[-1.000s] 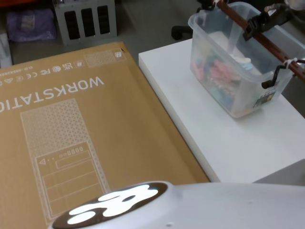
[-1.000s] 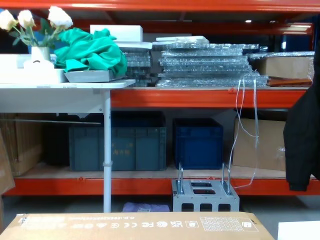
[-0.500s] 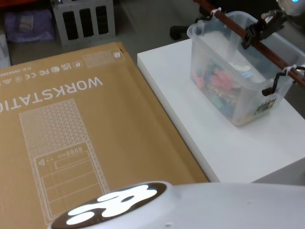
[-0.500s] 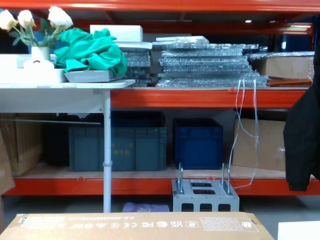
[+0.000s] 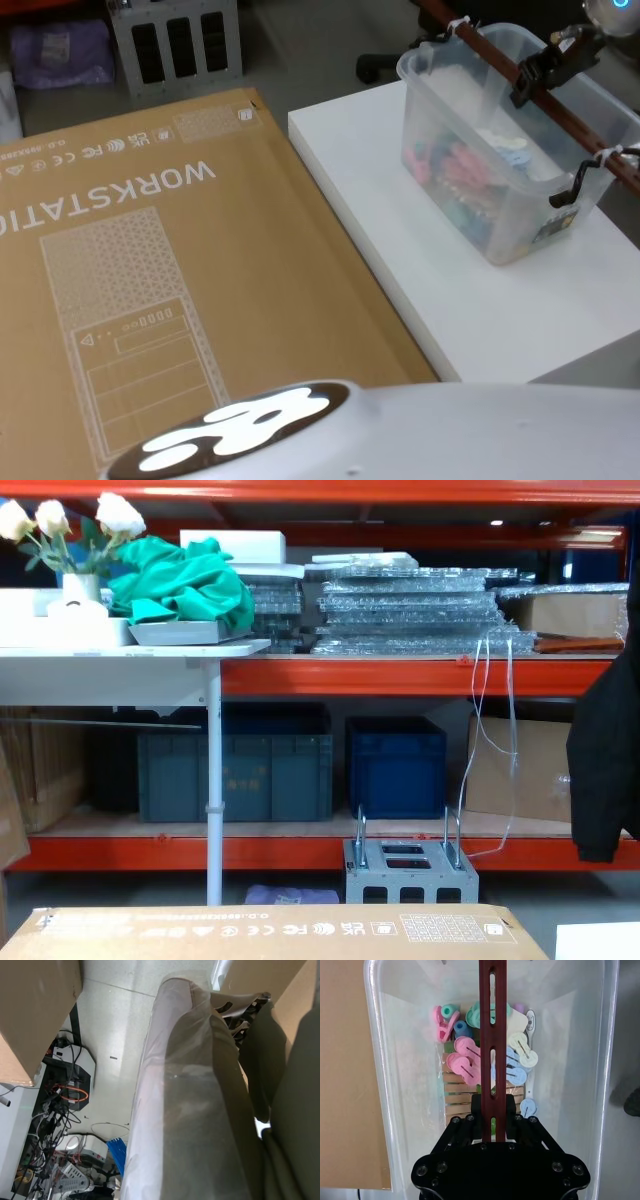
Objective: Use one hand to grasp the basket and place it at the designated location.
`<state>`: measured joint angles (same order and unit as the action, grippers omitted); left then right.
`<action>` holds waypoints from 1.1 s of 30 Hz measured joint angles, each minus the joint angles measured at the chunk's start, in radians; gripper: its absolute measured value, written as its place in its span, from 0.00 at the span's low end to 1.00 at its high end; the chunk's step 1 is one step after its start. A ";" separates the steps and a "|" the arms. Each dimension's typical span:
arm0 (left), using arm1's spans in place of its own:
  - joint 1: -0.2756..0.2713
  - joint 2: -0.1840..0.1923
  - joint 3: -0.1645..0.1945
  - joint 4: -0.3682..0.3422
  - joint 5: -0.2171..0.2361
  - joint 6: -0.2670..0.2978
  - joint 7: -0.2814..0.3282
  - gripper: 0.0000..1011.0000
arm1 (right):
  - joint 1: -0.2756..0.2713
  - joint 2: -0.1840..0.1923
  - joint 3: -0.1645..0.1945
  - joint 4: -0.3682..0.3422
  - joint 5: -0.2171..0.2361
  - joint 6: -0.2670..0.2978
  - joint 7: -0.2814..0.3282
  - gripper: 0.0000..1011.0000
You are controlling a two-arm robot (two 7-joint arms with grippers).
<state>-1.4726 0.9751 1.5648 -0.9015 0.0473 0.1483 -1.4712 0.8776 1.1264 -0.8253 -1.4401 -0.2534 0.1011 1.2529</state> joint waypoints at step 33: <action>0.000 0.000 0.000 0.000 0.000 0.000 0.000 0.00 | -0.032 0.061 0.145 -0.030 0.084 -0.024 0.004 0.99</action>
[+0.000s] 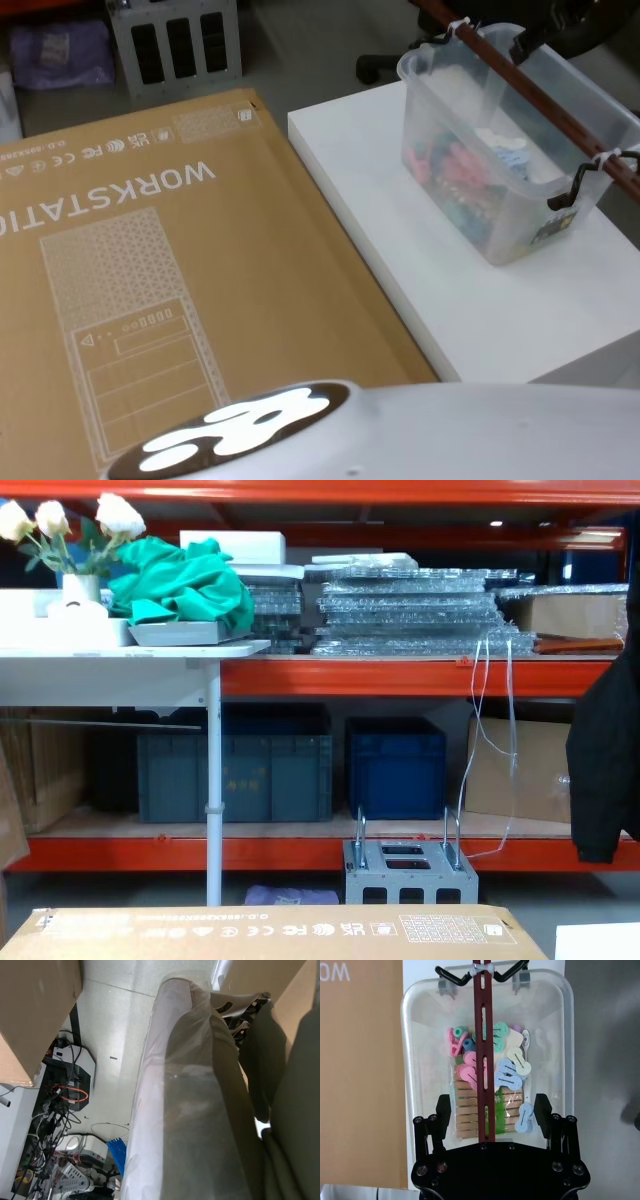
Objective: Use one hand to grasp the basket and place it at the designated location.
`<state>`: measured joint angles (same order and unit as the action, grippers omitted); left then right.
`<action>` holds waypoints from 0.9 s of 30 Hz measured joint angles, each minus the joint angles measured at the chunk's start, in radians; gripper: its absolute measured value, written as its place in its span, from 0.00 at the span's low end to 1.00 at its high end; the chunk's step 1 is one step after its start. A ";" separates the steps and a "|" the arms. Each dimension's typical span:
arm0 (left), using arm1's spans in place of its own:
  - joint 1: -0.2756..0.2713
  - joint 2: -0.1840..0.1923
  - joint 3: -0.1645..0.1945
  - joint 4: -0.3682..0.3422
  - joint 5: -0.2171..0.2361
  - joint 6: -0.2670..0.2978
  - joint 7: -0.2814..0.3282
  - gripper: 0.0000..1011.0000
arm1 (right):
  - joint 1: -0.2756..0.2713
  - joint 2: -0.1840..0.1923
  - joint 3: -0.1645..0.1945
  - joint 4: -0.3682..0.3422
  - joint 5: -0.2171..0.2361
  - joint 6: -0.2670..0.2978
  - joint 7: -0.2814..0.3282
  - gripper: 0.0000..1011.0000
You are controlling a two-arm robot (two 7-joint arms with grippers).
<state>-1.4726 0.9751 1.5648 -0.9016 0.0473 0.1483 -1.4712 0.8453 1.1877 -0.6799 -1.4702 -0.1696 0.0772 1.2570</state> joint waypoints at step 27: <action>0.000 0.000 0.000 0.000 0.000 0.000 0.000 0.00 | -0.035 0.073 0.129 -0.046 0.095 -0.010 -0.035 0.99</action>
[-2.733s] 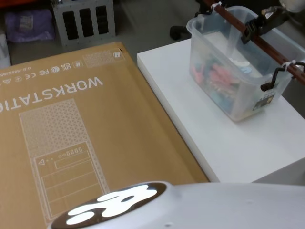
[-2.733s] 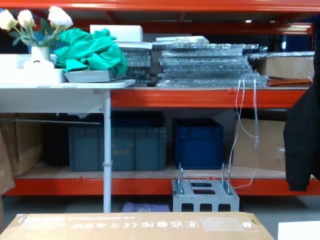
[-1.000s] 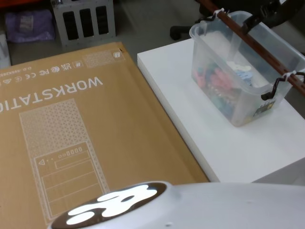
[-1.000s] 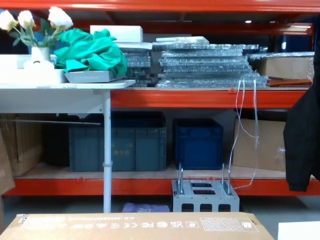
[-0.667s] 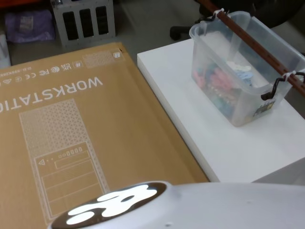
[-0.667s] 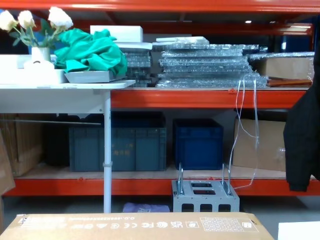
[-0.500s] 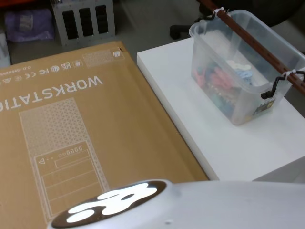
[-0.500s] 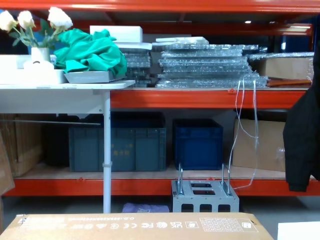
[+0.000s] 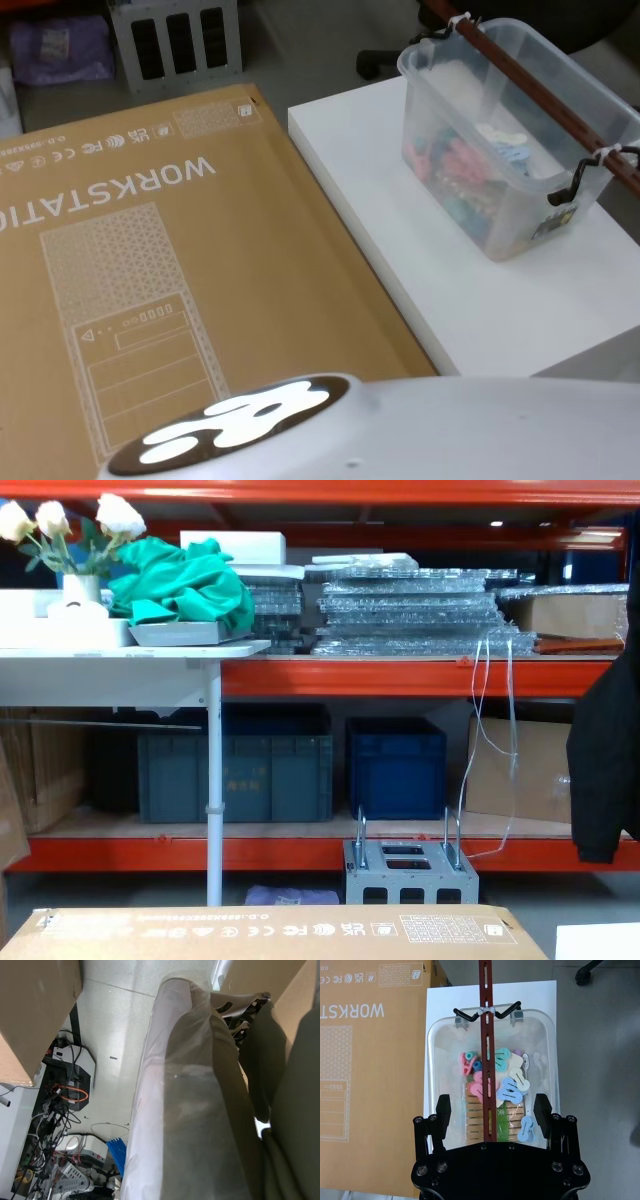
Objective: Use one hand to grasp the basket and place it at the designated location.
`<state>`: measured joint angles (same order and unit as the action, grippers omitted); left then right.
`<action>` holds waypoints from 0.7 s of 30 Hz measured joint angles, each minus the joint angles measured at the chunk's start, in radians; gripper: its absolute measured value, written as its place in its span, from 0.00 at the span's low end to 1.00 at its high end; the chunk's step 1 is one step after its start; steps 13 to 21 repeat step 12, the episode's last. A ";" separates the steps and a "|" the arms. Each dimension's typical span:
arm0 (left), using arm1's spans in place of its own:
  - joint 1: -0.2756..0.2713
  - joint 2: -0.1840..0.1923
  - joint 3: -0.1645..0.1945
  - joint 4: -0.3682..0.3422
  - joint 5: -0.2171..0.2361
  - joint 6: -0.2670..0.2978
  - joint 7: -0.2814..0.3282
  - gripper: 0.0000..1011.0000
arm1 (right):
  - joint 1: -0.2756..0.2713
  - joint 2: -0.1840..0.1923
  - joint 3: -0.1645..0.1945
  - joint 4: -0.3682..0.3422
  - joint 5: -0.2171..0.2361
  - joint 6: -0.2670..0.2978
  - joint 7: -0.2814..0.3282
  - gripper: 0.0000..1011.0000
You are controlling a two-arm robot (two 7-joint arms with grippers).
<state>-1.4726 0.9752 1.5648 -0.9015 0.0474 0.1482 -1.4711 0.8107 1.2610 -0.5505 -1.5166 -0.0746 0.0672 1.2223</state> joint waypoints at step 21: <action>0.000 0.000 0.000 0.000 0.000 0.000 0.000 0.00 | 0.001 0.001 -0.002 0.000 -0.001 0.001 0.000 0.99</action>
